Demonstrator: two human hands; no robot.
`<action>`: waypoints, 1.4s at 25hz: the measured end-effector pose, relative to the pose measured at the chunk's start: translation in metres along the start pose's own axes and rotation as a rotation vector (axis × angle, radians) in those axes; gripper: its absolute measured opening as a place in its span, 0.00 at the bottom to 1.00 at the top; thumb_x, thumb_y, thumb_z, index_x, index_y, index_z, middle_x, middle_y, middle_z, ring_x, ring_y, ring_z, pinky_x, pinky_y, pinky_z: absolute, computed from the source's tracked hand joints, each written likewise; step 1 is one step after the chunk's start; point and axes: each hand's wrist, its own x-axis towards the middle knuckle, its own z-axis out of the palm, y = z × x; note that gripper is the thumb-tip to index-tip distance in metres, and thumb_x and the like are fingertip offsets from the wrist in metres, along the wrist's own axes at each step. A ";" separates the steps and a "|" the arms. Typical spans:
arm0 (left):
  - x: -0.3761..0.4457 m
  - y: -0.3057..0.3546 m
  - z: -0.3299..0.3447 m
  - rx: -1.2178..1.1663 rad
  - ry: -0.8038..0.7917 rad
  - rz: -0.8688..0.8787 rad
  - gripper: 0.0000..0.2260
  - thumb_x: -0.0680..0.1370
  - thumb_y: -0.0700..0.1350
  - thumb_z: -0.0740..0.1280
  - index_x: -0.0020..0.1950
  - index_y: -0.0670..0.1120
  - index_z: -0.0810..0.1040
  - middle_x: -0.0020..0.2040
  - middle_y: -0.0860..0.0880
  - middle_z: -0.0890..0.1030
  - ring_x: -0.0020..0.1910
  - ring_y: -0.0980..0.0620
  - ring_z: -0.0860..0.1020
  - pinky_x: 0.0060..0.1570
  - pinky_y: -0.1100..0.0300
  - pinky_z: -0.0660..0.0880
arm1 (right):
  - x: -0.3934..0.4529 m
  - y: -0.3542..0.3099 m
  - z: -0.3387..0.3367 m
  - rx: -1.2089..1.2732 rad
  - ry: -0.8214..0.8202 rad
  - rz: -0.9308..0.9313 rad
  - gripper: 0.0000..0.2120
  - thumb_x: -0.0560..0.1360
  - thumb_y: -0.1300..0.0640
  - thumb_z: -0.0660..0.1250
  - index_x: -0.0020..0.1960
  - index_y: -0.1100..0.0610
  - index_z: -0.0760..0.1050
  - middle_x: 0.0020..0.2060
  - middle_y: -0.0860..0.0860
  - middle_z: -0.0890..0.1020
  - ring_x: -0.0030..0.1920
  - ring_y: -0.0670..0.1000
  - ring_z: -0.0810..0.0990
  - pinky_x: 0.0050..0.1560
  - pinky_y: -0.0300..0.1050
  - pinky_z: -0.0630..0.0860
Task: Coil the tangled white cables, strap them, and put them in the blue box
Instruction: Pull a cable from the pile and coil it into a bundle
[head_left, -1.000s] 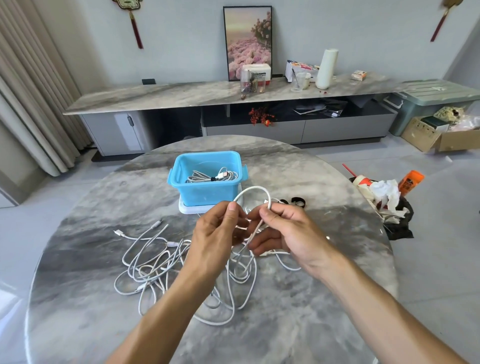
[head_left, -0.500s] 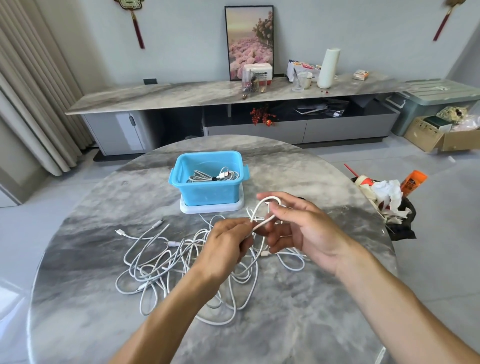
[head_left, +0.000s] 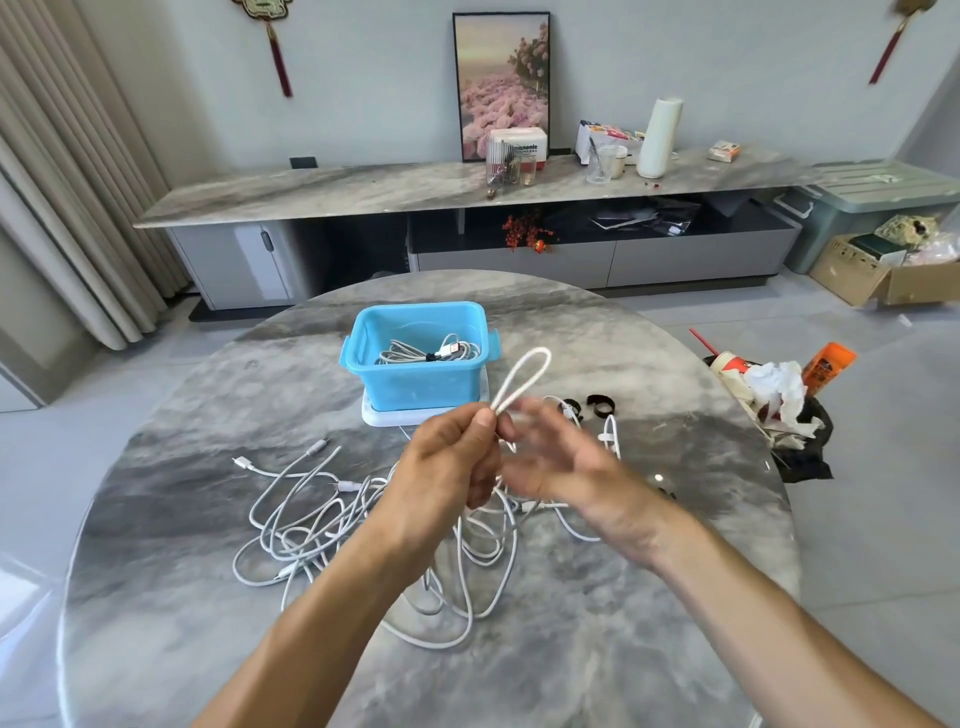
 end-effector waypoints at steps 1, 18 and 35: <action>0.000 0.004 -0.001 -0.062 0.024 0.024 0.13 0.84 0.42 0.55 0.43 0.41 0.74 0.26 0.52 0.61 0.24 0.56 0.59 0.25 0.66 0.59 | -0.002 0.009 0.005 -0.236 -0.100 0.061 0.17 0.72 0.61 0.75 0.58 0.51 0.78 0.50 0.49 0.85 0.51 0.45 0.82 0.55 0.42 0.78; -0.003 -0.003 -0.006 0.757 -0.168 0.121 0.14 0.84 0.46 0.57 0.43 0.47 0.78 0.31 0.52 0.79 0.32 0.56 0.73 0.36 0.63 0.69 | -0.009 -0.043 -0.030 0.382 0.330 -0.057 0.09 0.72 0.54 0.63 0.40 0.60 0.77 0.28 0.50 0.69 0.25 0.46 0.63 0.27 0.42 0.54; -0.007 -0.024 0.023 0.116 0.082 -0.079 0.13 0.85 0.48 0.55 0.46 0.43 0.71 0.30 0.48 0.71 0.26 0.53 0.68 0.25 0.61 0.66 | -0.008 -0.013 -0.011 0.025 0.369 0.052 0.09 0.80 0.60 0.64 0.51 0.66 0.80 0.35 0.52 0.82 0.35 0.50 0.80 0.30 0.39 0.74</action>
